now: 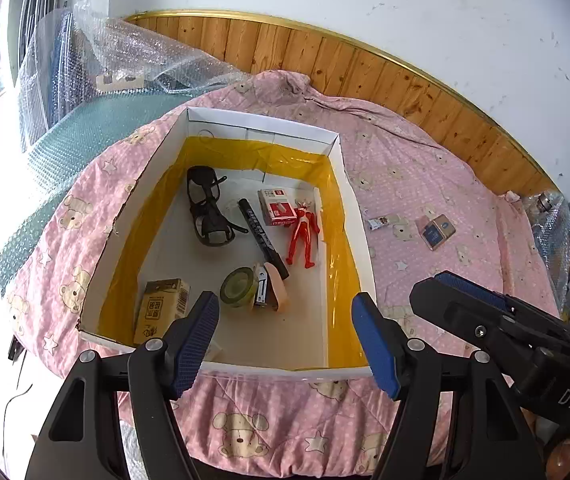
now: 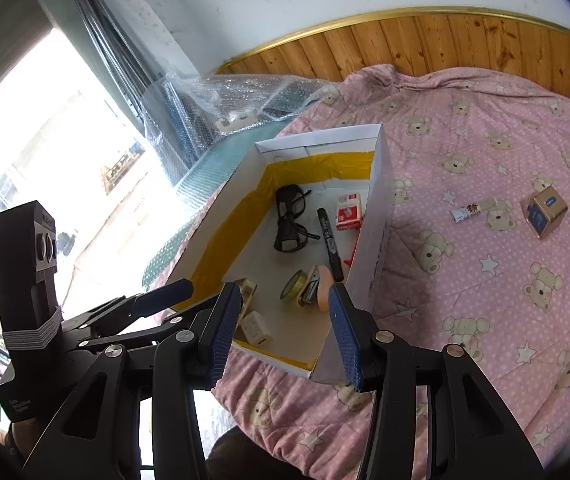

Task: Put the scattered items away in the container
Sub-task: 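Move both grippers back toward the glass tube and gold tin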

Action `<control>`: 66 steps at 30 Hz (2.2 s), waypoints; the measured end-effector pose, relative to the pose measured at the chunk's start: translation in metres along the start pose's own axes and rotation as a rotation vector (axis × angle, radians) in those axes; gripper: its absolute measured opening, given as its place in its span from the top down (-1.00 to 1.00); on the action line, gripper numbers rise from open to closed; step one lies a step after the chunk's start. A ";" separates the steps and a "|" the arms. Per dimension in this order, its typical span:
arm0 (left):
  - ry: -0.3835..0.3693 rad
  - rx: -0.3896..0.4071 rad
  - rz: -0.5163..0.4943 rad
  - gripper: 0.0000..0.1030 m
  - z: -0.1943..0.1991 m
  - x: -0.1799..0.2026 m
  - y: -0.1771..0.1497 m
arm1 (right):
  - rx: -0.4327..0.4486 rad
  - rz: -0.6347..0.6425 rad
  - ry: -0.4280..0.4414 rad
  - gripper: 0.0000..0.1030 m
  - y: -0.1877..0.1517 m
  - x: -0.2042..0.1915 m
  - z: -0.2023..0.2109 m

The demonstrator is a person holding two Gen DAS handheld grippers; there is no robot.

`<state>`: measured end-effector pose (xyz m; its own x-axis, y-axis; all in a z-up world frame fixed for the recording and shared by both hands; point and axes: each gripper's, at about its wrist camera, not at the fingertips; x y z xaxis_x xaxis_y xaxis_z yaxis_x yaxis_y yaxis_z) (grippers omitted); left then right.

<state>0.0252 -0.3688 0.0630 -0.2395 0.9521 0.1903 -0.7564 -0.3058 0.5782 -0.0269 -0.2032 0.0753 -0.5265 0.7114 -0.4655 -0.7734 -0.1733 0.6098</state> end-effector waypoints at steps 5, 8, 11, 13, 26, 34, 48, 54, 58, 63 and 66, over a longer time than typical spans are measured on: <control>0.002 0.012 0.001 -0.36 0.005 0.002 -0.001 | 0.011 0.005 0.000 0.05 -0.004 -0.001 0.009; 0.000 0.018 -0.003 -0.36 0.007 0.004 -0.001 | 0.020 0.002 -0.002 0.05 -0.006 0.000 0.014; -0.004 0.018 -0.016 -0.36 0.007 0.010 -0.001 | 0.029 -0.008 -0.007 0.05 -0.008 0.005 0.019; -0.008 0.018 -0.030 -0.36 0.007 0.016 -0.001 | 0.035 -0.015 -0.011 0.05 -0.008 0.009 0.022; -0.036 -0.002 -0.131 -0.36 -0.008 0.065 0.007 | 0.064 -0.114 -0.042 0.05 -0.015 0.059 0.036; -0.044 -0.033 -0.177 -0.36 -0.029 0.095 0.010 | 0.069 -0.186 -0.059 0.05 -0.020 0.098 0.039; -0.066 -0.074 -0.242 -0.36 -0.075 0.149 0.023 | 0.077 -0.303 -0.096 0.05 -0.018 0.171 0.045; -0.061 -0.107 -0.271 -0.36 -0.108 0.170 0.032 | 0.076 -0.346 -0.114 0.05 -0.013 0.204 0.045; -0.054 -0.135 -0.295 -0.36 -0.135 0.184 0.041 | 0.080 -0.376 -0.124 0.05 -0.006 0.228 0.044; -0.043 -0.170 -0.319 -0.36 -0.166 0.200 0.049 | 0.081 -0.408 -0.126 0.05 0.006 0.253 0.039; -0.034 -0.189 -0.333 -0.36 -0.183 0.207 0.053 | 0.076 -0.425 -0.122 0.05 0.013 0.266 0.033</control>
<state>-0.1758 -0.1869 -0.0118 0.0563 0.9974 0.0451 -0.8888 0.0295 0.4573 -0.1651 0.0062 -0.0196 -0.1187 0.7843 -0.6089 -0.8815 0.1991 0.4282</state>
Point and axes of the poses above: each gripper's, at about its wrist camera, not at the fingertips, and z roughly against the way its jaws point, x to its right, y to its top, and after that the axes turned 3 degrees about y, right-handed
